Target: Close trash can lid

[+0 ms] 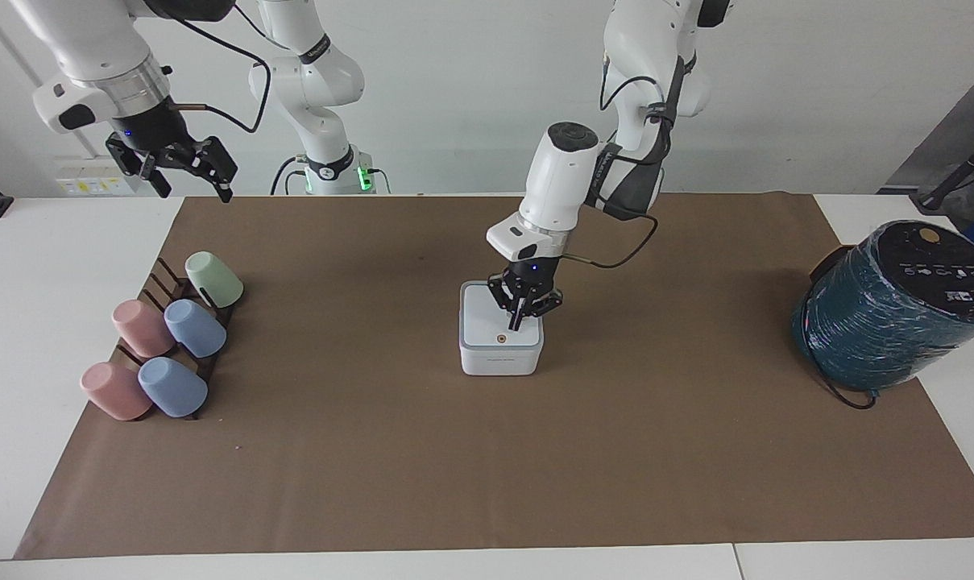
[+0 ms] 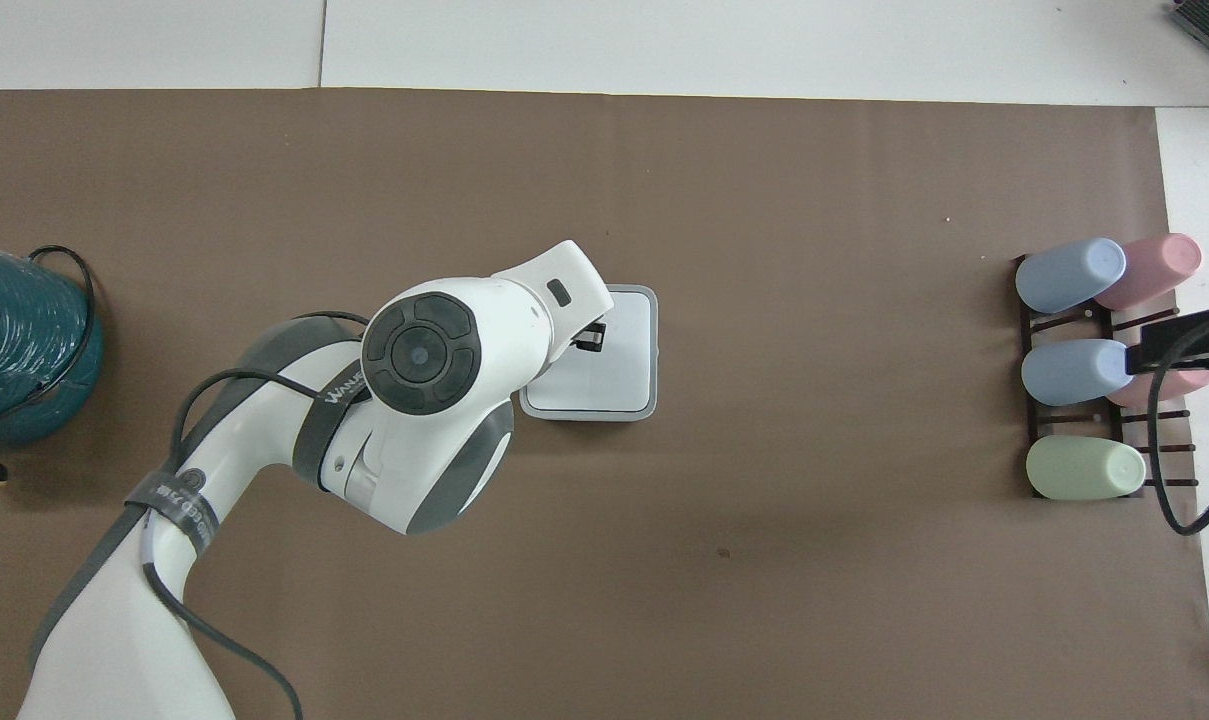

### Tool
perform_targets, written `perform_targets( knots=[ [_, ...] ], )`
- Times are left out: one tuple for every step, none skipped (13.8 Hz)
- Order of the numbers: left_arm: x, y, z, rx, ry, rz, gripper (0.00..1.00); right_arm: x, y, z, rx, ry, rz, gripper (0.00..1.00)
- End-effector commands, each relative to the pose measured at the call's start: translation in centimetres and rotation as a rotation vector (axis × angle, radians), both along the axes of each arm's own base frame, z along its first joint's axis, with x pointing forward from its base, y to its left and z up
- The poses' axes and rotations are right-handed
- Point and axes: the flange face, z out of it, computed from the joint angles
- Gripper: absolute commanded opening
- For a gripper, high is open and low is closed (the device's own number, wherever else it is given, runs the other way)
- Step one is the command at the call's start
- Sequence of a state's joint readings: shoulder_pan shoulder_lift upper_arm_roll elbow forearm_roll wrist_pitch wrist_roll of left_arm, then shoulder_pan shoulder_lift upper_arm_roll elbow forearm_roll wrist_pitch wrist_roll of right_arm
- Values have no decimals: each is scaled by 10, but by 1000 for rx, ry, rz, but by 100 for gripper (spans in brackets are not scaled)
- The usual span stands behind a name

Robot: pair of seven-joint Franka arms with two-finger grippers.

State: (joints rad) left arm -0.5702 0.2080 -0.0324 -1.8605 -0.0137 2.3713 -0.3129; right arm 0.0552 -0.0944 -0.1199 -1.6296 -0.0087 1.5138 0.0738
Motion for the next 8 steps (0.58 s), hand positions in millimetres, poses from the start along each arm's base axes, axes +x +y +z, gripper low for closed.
perform_targets(
  knots=[
    [-8,34,14,64,61,-25,8,-4,-1,1,-2,-9,13,100],
    [-8,46,16,85,85,-33,8,-4,-2,1,-2,-9,11,100],
    [-5,64,14,101,113,-11,12,-4,-1,1,-2,-9,13,100],
    [-6,75,12,113,134,-1,22,-4,-2,1,-2,-9,11,100],
    [-8,86,10,120,148,13,50,-4,-1,1,-2,-9,13,100],
    [-5,100,5,127,159,27,87,-4,-1,1,-2,-9,13,100],
    [-6,117,7,131,158,26,100,-4,-1,1,-2,-9,13,100],
    [-4,137,9,134,157,27,100,-4,-1,1,-2,-9,13,100]
  ],
)
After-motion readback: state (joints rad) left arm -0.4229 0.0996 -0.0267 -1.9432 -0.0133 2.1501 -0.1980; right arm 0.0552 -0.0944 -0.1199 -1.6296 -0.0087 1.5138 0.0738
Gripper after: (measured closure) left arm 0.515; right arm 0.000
